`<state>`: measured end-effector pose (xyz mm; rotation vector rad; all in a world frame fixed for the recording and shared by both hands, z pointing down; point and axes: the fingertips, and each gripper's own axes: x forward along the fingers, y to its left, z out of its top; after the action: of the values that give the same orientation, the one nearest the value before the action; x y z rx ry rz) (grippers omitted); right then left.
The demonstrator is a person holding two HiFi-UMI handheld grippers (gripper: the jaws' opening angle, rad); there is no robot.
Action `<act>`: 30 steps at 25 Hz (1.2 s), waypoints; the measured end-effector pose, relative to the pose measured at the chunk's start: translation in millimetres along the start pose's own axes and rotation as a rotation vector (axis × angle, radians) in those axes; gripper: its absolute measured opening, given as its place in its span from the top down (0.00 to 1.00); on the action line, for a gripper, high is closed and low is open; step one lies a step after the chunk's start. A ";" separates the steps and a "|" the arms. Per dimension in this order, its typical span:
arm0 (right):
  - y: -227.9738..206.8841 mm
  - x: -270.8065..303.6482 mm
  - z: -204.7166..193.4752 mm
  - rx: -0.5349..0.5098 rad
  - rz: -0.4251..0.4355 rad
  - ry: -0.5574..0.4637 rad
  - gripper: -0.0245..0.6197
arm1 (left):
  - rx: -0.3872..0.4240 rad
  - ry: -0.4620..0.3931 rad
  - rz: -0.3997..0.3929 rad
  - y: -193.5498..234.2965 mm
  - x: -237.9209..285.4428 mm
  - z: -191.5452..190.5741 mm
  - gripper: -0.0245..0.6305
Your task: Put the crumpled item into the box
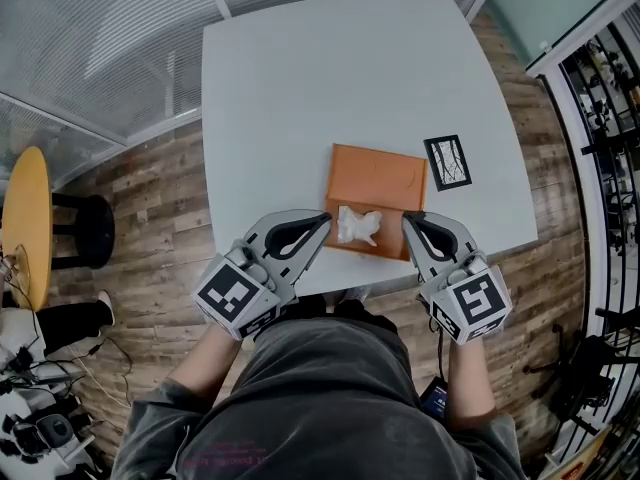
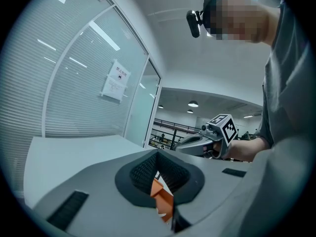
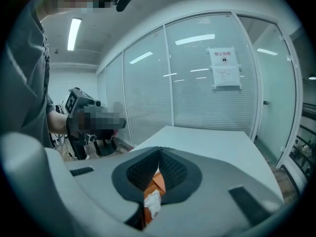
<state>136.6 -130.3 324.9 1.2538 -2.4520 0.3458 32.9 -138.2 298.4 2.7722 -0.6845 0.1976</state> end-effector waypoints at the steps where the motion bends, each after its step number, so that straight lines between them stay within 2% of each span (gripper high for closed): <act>1: 0.5 0.0 2.0 -0.001 0.003 -0.003 0.96 | 0.003 -0.002 0.001 0.5 0.0 1.7 0.94; 9: -1.3 -5.6 23.4 0.016 0.014 -0.082 0.96 | 0.009 -0.027 -0.008 1.4 6.1 8.0 0.94; 19: -5.5 -4.8 24.4 0.078 0.036 -0.125 0.96 | 0.007 -0.012 -0.013 -0.3 11.3 6.2 0.94; 30: -7.7 -8.2 22.7 0.066 0.024 -0.121 0.96 | 0.020 -0.028 -0.040 -6.2 17.7 8.9 0.94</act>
<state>142.6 -137.3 301.3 1.3091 -2.5780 0.3696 51.9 -143.3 292.0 2.8103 -0.6364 0.1580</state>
